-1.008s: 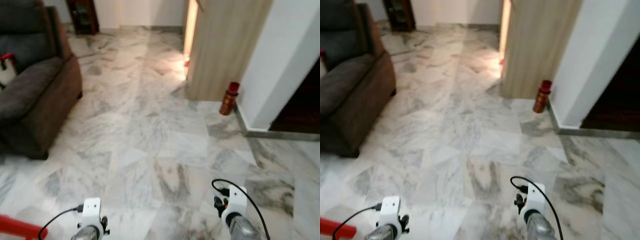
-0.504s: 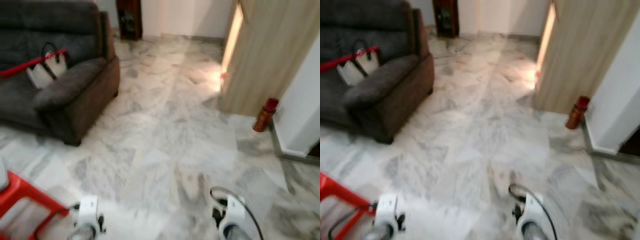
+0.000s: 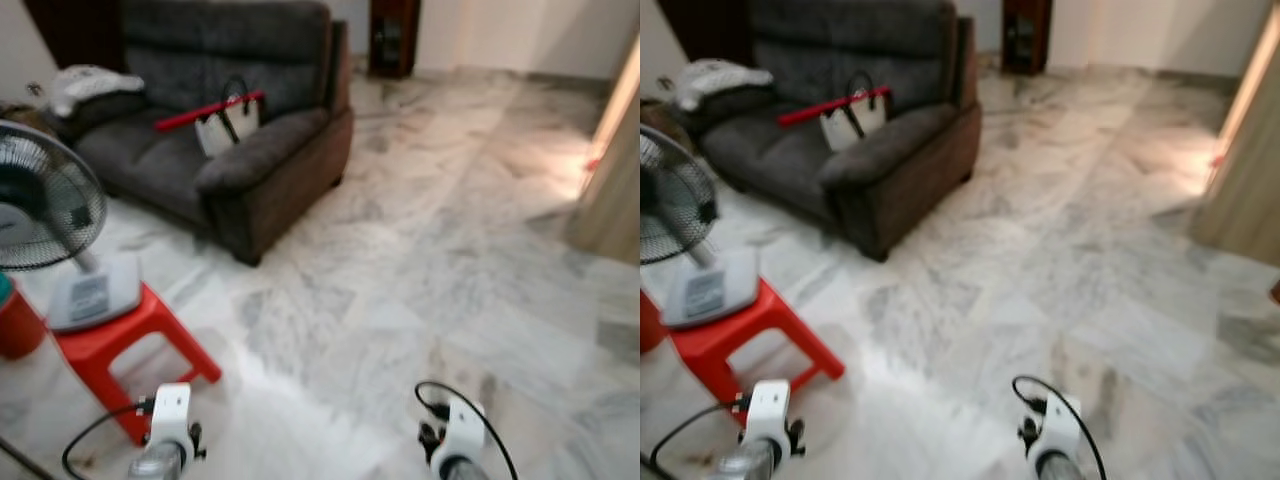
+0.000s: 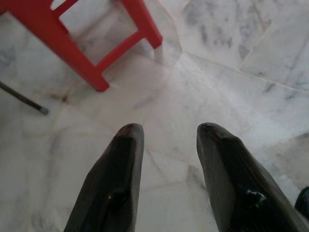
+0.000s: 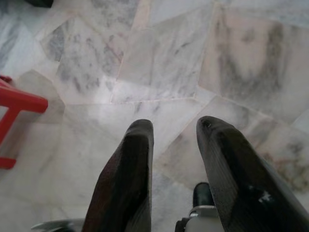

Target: Picking trash to rubbish bin

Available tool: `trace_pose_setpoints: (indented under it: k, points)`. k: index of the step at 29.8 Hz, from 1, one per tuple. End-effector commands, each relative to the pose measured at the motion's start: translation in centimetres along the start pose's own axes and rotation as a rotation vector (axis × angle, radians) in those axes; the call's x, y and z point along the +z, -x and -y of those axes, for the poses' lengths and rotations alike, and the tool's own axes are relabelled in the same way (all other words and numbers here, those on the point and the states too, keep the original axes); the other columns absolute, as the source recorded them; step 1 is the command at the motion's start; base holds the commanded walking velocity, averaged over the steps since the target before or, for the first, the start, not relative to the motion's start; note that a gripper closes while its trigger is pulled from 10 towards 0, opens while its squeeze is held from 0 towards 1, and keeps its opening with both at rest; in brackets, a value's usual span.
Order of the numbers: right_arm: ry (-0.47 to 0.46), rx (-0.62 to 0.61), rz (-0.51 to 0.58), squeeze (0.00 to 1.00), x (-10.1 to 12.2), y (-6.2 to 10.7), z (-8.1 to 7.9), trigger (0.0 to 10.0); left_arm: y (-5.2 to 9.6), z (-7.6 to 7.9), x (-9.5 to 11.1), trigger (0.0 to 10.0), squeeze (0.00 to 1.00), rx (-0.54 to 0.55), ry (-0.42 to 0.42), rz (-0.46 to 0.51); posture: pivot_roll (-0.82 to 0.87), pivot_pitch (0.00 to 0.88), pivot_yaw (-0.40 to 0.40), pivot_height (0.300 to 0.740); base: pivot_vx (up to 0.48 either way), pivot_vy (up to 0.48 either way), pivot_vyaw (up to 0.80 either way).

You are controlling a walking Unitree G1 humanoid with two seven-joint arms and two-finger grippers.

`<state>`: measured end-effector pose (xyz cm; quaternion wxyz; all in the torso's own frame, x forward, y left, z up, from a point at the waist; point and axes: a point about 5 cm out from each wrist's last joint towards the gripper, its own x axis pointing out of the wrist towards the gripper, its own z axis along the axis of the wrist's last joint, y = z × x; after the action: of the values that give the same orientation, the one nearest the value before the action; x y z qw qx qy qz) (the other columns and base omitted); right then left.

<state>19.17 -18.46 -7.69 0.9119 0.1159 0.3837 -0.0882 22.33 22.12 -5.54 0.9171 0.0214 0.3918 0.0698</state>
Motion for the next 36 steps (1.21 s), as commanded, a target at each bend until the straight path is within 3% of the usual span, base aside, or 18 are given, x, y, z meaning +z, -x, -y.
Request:
trace_pose_setpoints:
  k: [1,11,22,36]
  points:
    - [-0.01,0.012,0.0,0.0,0.0,-0.1,-0.6,10.0,0.1,-0.5,-0.3,10.0,0.0,0.012,-0.022,-0.015,-0.12,0.0,0.08,0.74,0.0,0.0,0.79]
    - [0.038,0.031,0.013,0.0,0.8,-0.2,0.1,10.0,0.1,0.3,-0.7,10.0,0.0,0.02,0.063,-0.007,-0.11,0.0,-0.017,0.74,0.0,0.0,0.79]
    - [0.081,0.032,0.039,0.0,2.5,-0.4,1.4,10.0,0.3,3.3,-1.4,10.0,0.0,-0.037,0.082,-0.021,-0.13,0.016,-0.07,0.74,0.0,0.0,0.79]
    - [0.061,0.049,0.02,0.0,2.2,-0.6,0.1,10.0,0.2,2.5,-1.4,10.0,0.0,-0.013,0.081,-0.025,-0.11,0.0,-0.054,0.74,0.0,0.0,0.05]
